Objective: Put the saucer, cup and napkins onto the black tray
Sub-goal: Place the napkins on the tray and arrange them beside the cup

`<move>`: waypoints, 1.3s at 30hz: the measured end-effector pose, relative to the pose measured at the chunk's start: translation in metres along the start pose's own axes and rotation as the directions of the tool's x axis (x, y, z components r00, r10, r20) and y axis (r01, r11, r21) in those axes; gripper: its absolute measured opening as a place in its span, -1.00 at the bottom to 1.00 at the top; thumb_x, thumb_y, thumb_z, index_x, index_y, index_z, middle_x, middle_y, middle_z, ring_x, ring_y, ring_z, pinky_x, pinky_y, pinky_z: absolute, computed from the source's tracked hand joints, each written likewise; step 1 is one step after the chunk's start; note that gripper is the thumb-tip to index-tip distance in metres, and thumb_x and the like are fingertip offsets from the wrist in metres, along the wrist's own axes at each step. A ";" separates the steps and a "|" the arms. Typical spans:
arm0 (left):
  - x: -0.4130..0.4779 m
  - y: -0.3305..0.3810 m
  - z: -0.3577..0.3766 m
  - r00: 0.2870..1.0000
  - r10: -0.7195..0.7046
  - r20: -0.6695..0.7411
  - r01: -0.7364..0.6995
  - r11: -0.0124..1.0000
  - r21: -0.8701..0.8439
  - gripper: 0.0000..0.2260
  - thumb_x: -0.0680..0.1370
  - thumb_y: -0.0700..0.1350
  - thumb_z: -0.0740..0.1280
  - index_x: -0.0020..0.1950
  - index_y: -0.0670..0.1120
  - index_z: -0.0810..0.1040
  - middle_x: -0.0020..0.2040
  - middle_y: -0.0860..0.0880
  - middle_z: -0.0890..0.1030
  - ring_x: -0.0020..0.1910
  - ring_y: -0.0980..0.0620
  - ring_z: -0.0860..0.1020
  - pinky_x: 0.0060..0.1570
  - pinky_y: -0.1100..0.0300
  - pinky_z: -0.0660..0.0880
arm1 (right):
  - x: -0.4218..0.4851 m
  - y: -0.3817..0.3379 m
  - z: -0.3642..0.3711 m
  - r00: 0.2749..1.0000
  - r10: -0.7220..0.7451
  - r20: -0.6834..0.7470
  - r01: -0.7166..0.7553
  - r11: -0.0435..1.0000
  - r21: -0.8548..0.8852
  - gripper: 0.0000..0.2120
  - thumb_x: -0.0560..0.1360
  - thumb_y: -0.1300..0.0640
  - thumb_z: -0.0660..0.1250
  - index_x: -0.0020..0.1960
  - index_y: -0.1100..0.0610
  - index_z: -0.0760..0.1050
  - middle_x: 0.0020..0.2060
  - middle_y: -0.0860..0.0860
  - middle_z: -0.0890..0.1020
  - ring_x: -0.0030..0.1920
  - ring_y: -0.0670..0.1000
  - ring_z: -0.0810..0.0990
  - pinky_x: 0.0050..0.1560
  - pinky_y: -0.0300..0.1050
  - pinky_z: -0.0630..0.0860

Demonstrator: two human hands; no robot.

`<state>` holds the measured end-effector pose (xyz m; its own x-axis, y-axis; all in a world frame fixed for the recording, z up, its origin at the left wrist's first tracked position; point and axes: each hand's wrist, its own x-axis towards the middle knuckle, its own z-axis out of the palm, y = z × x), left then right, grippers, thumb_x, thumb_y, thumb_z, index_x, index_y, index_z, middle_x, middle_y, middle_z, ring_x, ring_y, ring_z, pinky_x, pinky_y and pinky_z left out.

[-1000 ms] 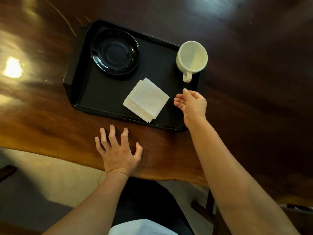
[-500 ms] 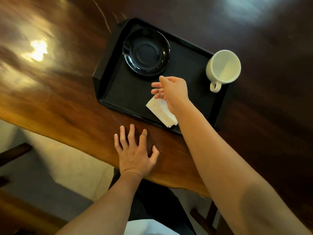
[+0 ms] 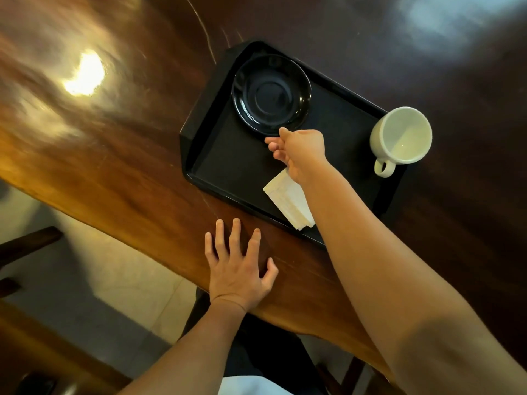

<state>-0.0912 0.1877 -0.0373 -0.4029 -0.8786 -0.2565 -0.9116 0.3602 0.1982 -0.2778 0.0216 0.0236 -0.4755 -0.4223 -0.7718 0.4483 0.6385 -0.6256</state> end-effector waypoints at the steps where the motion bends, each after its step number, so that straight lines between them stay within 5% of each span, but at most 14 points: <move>1: 0.000 0.000 0.000 1.000 0.001 0.000 -0.001 1.000 -0.001 -0.44 0.44 0.31 0.24 0.36 0.07 0.41 0.49 -0.20 0.36 0.52 -0.31 0.16 0.48 -0.25 -0.08 | 0.001 -0.001 0.001 1.000 -0.001 -0.005 0.001 1.000 0.002 -0.85 0.65 0.26 0.26 0.13 0.36 0.48 -0.23 0.18 0.70 -0.52 -0.08 0.58 -0.48 -0.29 0.54; 6: 0.000 0.000 0.001 1.000 0.002 -0.011 -0.002 1.000 -0.005 -0.44 0.44 0.31 0.24 0.36 0.07 0.41 0.49 -0.20 0.37 0.52 -0.30 0.15 0.48 -0.25 -0.07 | 0.003 -0.005 0.005 1.000 0.004 -0.001 -0.004 0.999 0.038 -0.77 0.66 0.25 0.25 0.28 0.33 0.40 -0.22 0.19 0.70 -0.49 -0.05 0.59 -0.47 -0.27 0.56; 13: 0.001 0.000 0.003 1.000 -0.007 0.005 0.007 1.000 -0.004 -0.43 0.44 0.31 0.23 0.37 0.07 0.41 0.50 -0.19 0.36 0.53 -0.31 0.17 0.51 -0.24 -0.12 | 0.001 -0.008 -0.001 0.999 -0.004 0.040 0.004 1.000 0.016 -0.88 0.66 0.18 0.27 0.11 0.24 0.42 -0.18 0.15 0.68 -0.36 -0.02 0.63 -0.36 -0.24 0.61; 17: 0.000 0.001 0.002 1.000 -0.016 0.022 0.016 1.000 0.002 -0.42 0.46 0.32 0.23 0.37 0.04 0.49 0.51 -0.19 0.35 0.54 -0.31 0.18 0.51 -0.26 -0.09 | -0.010 0.002 -0.033 0.988 -0.156 -0.001 0.155 0.982 -0.110 -0.71 0.63 0.16 0.33 0.32 0.18 0.43 -0.08 0.11 0.68 -0.29 -0.02 0.66 -0.32 -0.20 0.60; 20: 0.000 0.001 0.002 1.000 -0.022 0.019 0.022 1.000 0.002 -0.42 0.47 0.32 0.22 0.38 0.02 0.50 0.50 -0.19 0.36 0.53 -0.31 0.19 0.51 -0.29 -0.06 | -0.031 0.021 -0.063 0.924 -0.381 -0.014 0.338 0.835 -0.433 -0.70 0.60 0.13 0.36 0.32 0.10 0.50 -0.06 0.01 0.68 -0.15 -0.06 0.67 -0.16 -0.16 0.63; 23: -0.001 0.002 0.003 1.000 -0.014 0.020 0.014 1.000 0.012 -0.43 0.48 0.31 0.21 0.38 0.02 0.48 0.50 -0.20 0.34 0.53 -0.31 0.19 0.50 -0.29 -0.06 | -0.055 0.048 -0.084 0.863 -0.496 0.098 0.422 0.599 -0.680 -0.69 0.57 0.11 0.39 0.32 0.02 0.54 0.17 0.00 0.59 0.18 -0.01 0.52 0.13 -0.20 0.47; 29: -0.003 0.001 0.003 1.000 0.005 -0.017 -0.004 1.000 0.019 -0.45 0.47 0.25 0.25 0.38 -0.01 0.46 0.50 -0.22 0.31 0.53 -0.34 0.17 0.48 -0.29 -0.04 | -0.072 0.092 -0.085 0.843 -0.409 0.348 0.457 0.206 -0.865 -0.51 0.53 -0.02 0.43 0.44 -0.15 0.45 0.56 0.10 0.20 0.53 0.19 0.05 0.49 0.20 0.17; 39: -0.003 0.002 0.005 0.999 0.000 -0.041 0.002 0.999 0.039 -0.44 0.48 0.26 0.22 0.38 -0.02 0.46 0.49 -0.24 0.31 0.52 -0.35 0.18 0.48 -0.31 -0.01 | -0.059 0.095 -0.076 0.804 -0.487 0.341 0.431 0.082 -0.898 -0.52 0.57 0.19 0.39 0.42 -0.18 0.48 0.54 0.14 0.27 0.49 0.26 0.20 0.41 0.21 0.31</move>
<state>-0.0920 0.1925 -0.0411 -0.3992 -0.8908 -0.2172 -0.9147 0.3708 0.1605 -0.2648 0.1567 0.0185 -0.3421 -0.8702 -0.3545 -0.8484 0.4483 -0.2815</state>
